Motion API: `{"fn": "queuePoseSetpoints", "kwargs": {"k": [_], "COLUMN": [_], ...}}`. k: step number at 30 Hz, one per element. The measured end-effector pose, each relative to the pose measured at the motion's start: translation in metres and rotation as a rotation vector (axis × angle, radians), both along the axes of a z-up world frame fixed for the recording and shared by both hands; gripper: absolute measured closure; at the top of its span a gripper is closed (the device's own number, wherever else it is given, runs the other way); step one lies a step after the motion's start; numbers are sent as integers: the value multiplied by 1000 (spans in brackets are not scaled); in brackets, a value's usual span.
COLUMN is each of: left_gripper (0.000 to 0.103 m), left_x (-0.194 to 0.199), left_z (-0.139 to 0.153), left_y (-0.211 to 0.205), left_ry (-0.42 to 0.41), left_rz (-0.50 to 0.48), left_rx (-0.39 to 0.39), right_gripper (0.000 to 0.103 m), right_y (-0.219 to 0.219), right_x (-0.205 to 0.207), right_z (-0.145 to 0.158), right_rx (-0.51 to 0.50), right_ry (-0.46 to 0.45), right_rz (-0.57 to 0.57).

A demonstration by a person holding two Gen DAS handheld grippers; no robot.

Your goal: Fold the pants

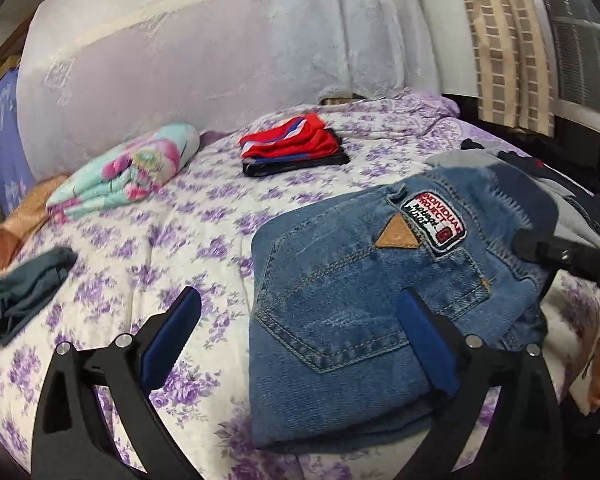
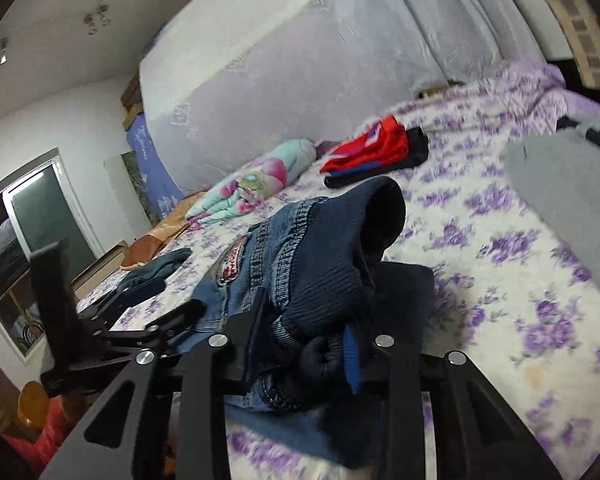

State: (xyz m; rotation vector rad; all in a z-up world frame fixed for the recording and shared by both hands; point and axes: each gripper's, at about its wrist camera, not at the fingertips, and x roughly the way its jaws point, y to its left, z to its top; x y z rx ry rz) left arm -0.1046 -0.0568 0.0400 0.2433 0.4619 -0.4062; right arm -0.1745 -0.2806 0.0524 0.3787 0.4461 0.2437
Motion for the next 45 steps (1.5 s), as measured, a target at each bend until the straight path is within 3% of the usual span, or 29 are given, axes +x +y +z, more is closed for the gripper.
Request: {"fn": "queuePoseSetpoints", "kwargs": {"k": [3, 5, 9, 11, 14, 18, 25, 29, 33, 36, 40, 45], "left_gripper": [6, 4, 4, 4, 4, 4, 4, 4, 4, 4, 4, 4], "left_x": [-6, 3, 20, 24, 19, 9, 11, 10, 12, 15, 16, 16], "left_z": [-3, -15, -20, -20, -20, -19, -20, -20, -22, -26, -26, -26], "left_y": [-15, -23, -9, -5, -8, -17, -16, -16, -16, -17, -15, -16], "left_ry": [-28, 2, 126, 156, 126, 52, 65, 54, 66, 80, 90, 76], "left_rz": [-20, -10, -19, -27, -14, 11, 18, 19, 13, 18, 12, 14], "left_rx": [64, 81, -38, -59, -39, 30, 20, 28, 25, 15, 8, 19], "right_gripper": [67, 57, 44, 44, 44, 44, 44, 42, 38, 38, 38, 37], "right_y": [-5, -14, -25, -27, -30, -12, 43, 58, 51, 57, 59, 53], "right_x": [4, 16, 14, 6, -9, -8, 15, 36, 78, 79, 76, 56], "right_z": [-12, -29, -28, -16, 12, 43, 65, 55, 8, -2, 0, 16], "right_rx": [-54, -33, 46, 32, -22, -136, -316, -368, -392, -455, -458, -374], "right_ry": [67, 127, 132, 98, 5, -70, -131, -68, 142, 114, 107, 50], "right_rz": [-29, -48, -61, -88, -173, -166, -78, -61, -42, -50, -58, -70]}}
